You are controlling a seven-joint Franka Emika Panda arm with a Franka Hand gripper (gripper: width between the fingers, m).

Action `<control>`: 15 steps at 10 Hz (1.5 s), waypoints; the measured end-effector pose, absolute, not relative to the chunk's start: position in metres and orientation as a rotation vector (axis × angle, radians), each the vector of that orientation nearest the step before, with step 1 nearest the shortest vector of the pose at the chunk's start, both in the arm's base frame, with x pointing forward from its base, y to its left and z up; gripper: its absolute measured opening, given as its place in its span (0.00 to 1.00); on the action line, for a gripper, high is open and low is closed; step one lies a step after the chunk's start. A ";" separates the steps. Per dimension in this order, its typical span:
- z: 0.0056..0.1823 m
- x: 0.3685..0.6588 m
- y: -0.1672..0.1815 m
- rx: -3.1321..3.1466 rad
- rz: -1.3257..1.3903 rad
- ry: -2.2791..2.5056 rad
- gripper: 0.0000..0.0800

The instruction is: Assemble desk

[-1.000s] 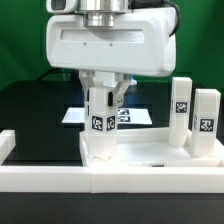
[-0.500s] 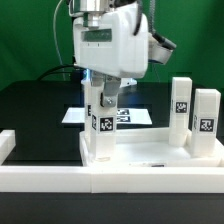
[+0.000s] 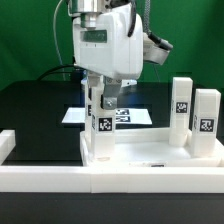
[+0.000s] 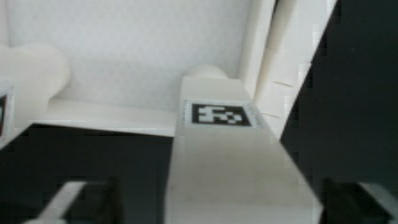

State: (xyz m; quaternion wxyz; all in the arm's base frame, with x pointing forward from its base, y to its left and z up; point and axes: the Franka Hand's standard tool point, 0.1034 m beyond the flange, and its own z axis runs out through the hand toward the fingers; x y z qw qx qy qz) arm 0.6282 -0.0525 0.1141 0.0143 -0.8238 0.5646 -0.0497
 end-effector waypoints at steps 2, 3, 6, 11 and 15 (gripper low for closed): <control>0.115 0.629 -0.052 -2.759 -0.162 1.461 0.80; 0.115 0.629 -0.051 -2.829 -0.162 1.331 0.81; 0.115 0.629 -0.051 -2.976 -0.164 0.997 0.81; 0.118 0.630 -0.045 -3.146 -0.162 0.370 0.81; 0.122 0.631 -0.042 -3.182 -0.162 -0.093 0.81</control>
Offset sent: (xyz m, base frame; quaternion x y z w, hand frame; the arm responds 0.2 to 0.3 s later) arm 0.0010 0.0072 0.0052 -0.0095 -0.0177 -0.2082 0.9779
